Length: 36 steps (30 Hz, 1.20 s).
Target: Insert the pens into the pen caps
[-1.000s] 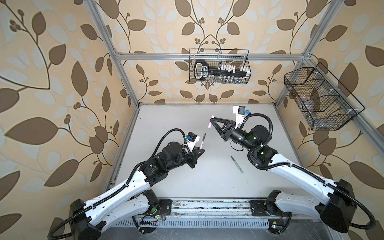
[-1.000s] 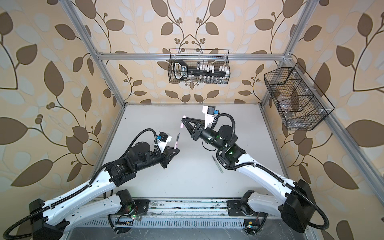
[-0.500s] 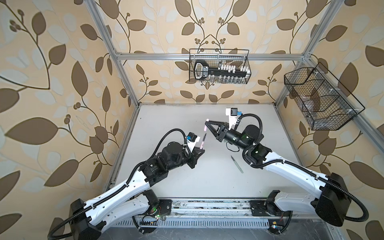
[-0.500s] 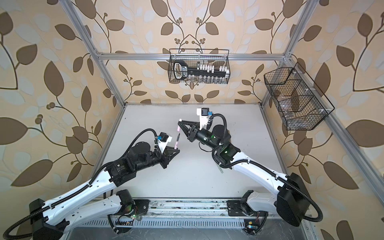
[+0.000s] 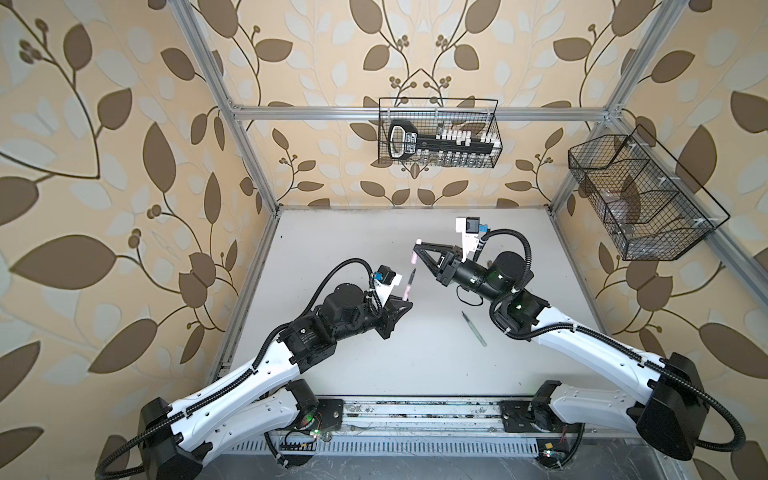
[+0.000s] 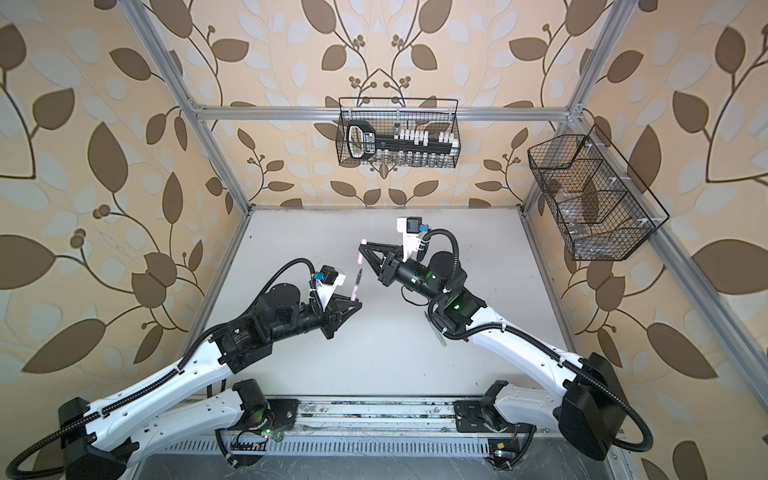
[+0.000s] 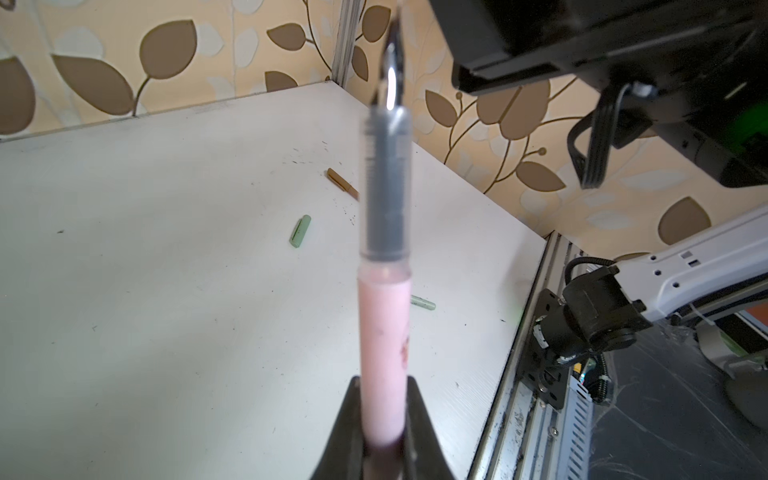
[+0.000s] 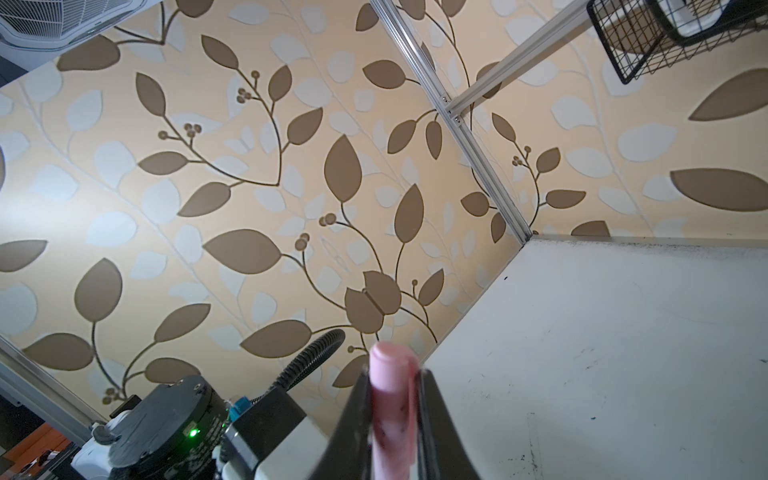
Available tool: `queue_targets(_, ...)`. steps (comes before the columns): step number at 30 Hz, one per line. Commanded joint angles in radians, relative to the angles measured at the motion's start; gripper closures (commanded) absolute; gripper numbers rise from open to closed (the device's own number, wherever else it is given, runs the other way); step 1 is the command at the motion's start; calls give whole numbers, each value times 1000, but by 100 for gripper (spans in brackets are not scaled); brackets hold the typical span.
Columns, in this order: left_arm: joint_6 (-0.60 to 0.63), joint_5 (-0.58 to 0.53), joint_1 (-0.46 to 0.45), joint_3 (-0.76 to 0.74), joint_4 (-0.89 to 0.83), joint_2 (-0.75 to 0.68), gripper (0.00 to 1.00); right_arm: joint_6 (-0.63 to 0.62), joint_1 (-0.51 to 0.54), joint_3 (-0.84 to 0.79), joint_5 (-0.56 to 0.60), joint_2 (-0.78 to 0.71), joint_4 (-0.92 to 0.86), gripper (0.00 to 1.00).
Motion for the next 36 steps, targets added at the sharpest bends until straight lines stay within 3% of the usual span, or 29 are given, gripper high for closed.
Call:
queue_targets(1,-39,113,20,-13,85,-11,96,-27,-18,-15,-4,-58,-22,83)
queue_targets(8,-136,346,123,-38,198,29,98,-64,-24,-48,-32,-156,-110,83)
queue_targets(14,-144,424,126,-3,208,84,100,-60,-26,-90,-7,-194,-118,83)
queue_targets(36,-126,391,126,16,135,50,100,-4,-43,-81,-24,-75,17,83)
